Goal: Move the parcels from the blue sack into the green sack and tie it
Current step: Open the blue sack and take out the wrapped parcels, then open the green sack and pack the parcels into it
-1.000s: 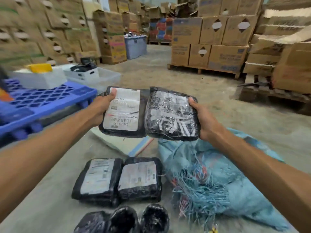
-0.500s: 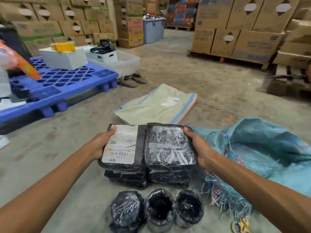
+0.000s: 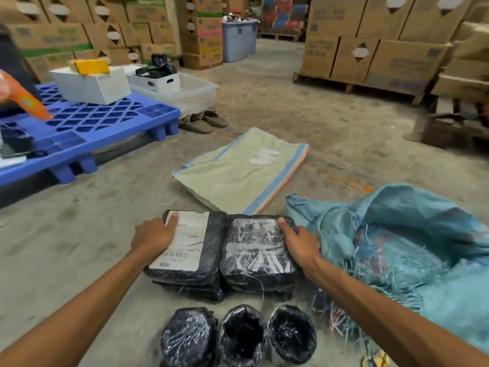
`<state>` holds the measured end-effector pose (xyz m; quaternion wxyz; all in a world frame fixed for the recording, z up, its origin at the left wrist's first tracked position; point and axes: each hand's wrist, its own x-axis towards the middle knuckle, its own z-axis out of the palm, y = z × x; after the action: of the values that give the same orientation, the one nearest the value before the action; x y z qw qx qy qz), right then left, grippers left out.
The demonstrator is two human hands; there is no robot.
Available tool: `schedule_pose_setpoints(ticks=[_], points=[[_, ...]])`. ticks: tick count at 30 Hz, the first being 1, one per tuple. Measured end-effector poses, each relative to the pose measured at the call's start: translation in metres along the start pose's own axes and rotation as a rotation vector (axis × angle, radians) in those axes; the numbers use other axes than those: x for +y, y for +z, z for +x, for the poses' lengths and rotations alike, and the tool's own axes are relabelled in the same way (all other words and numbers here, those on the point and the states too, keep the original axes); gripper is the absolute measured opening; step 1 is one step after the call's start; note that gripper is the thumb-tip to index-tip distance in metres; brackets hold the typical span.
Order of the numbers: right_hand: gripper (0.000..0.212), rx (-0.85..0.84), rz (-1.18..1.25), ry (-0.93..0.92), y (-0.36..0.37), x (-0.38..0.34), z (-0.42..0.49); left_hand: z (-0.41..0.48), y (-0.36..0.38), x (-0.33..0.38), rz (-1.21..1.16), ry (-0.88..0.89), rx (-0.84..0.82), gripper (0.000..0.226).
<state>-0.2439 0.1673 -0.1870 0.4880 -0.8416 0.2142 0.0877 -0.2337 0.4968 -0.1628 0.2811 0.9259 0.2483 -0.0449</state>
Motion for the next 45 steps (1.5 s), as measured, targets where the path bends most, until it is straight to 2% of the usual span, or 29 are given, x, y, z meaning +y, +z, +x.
schedule_pose_setpoints(ticks=[2,3,6,10,15,18,21,24,26,30,32,34,38,40,45], points=[[0.133,-0.089,0.067,0.017,-0.003,0.017,0.007,-0.002,0.004,0.0,0.006,0.038,0.02,0.07],[0.132,-0.105,0.063,0.007,-0.01,0.012,-0.004,-0.002,0.005,0.002,-0.018,0.035,0.021,0.068],[0.091,-0.107,0.009,-0.031,-0.025,0.008,-0.017,-0.004,0.006,0.012,-0.001,0.034,0.032,0.061],[0.076,-0.148,-0.023,-0.005,-0.036,0.002,-0.007,-0.001,0.003,0.018,0.048,0.031,0.032,0.054],[0.044,-0.065,-0.351,-0.213,-0.031,-0.062,0.009,0.023,-0.02,0.043,0.178,0.162,0.047,0.05],[0.056,-0.021,-0.507,-0.338,-0.012,-0.113,0.029,0.048,-0.032,0.062,0.202,0.271,0.031,0.052],[0.061,-0.141,-0.696,-0.409,0.025,-0.153,0.052,0.081,-0.035,0.076,0.318,0.398,-0.013,0.052],[0.056,-0.223,-0.943,-0.432,0.068,-0.165,0.076,0.115,-0.027,0.083,0.571,0.576,-0.036,0.061],[0.053,-0.285,-1.069,-0.401,0.096,-0.161,0.098,0.146,-0.011,0.083,0.731,0.684,-0.072,0.068],[0.08,-0.44,-1.194,-0.218,0.14,-0.141,0.149,0.204,0.033,0.08,0.928,0.763,-0.22,0.093],[0.076,-0.469,-1.258,-0.192,0.151,-0.13,0.169,0.223,0.052,0.08,0.959,0.784,-0.265,0.096],[0.063,-0.427,-1.291,-0.277,0.154,-0.122,0.179,0.238,0.069,0.077,0.931,0.793,-0.281,0.086],[0.037,-0.309,-1.246,-0.43,0.147,-0.114,0.198,0.248,0.086,0.079,0.87,0.845,-0.235,0.041],[0.034,-0.282,-1.178,-0.429,0.135,-0.118,0.202,0.246,0.079,0.094,0.896,0.866,-0.214,0.03],[0.04,-0.177,-1.089,-0.4,0.078,-0.139,0.205,0.232,0.042,0.135,0.814,0.892,-0.1,0.023]])
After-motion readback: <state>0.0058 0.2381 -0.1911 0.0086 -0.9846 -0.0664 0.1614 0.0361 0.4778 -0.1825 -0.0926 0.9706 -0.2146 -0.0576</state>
